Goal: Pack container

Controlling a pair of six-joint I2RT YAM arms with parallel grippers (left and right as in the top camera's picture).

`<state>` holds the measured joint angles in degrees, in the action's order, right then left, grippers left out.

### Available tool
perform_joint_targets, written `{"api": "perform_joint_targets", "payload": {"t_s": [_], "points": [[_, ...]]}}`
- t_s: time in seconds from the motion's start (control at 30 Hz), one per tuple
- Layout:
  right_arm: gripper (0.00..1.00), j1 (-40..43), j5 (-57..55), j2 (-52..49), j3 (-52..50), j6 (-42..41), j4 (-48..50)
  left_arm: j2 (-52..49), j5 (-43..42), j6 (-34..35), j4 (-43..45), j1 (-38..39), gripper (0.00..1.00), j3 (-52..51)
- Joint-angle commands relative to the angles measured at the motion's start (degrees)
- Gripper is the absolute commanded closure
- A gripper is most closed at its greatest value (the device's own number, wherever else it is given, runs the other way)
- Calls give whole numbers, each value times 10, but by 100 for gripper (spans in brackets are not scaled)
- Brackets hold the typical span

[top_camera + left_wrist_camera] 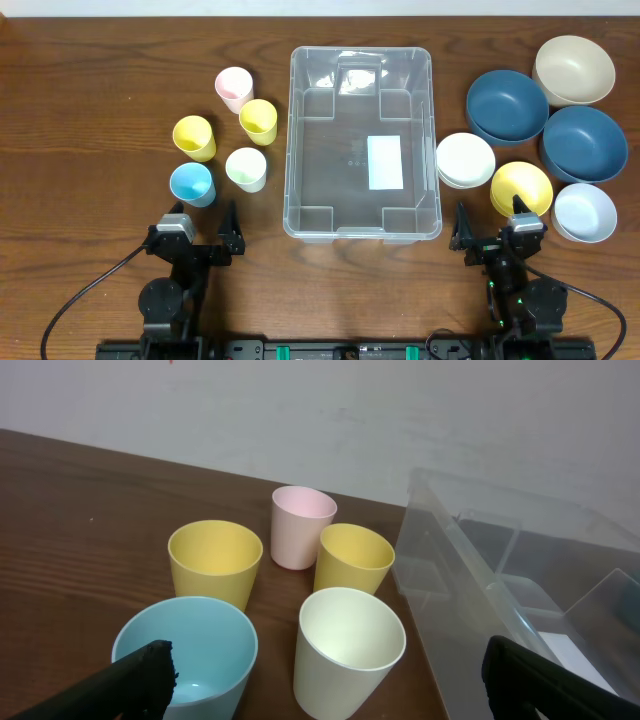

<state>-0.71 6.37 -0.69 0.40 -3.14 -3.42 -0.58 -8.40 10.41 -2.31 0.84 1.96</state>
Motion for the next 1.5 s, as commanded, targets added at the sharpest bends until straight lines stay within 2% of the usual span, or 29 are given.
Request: {"api": "perform_joint_targets", "payload": {"t_s": [0.0, 0.1, 0.23, 0.47, 0.67, 0.83, 1.0, 1.1, 1.2, 1.33, 1.4, 1.47], "points": [[1, 0, -1, 3, -1, 9, -2, 3, 2, -10, -8, -3, 2, -17], [1, 0, 3, 3, -1, -4, -1, 3, 2, -10, -8, -3, 2, -17], [1, 0, 8, 3, -1, -68, -1, 3, 2, -10, -8, -3, 2, -17], [1, -2, 61, 2, -1, -259, 7, 3, 2, -10, -8, -3, 2, -17], [1, -2, 211, 2, 9, -210, 87, 3, 2, -10, -8, -3, 2, -17], [1, -1, 192, -2, 67, -153, 59, 3, 2, -10, -8, -3, 2, -17], [1, 0, 76, -63, 199, -101, -31, 3, 2, -10, -8, -3, 2, -17], [1, 0, 41, -146, 316, -68, -149, 3, 2, -10, -8, -3, 2, -17], [1, -1, 71, -244, 434, -53, -284, 3, 2, -10, -8, -3, 2, -17], [1, -1, 194, -346, 534, -53, -405, 3, 2, -10, -8, -3, 2, -17], [1, 0, 183, -376, 547, -42, -417, 3, 2, -10, -8, -3, 2, -17], [1, 3, 108, -403, 555, -82, -414, 3, 2, -10, -8, -3, 2, -17]]}}
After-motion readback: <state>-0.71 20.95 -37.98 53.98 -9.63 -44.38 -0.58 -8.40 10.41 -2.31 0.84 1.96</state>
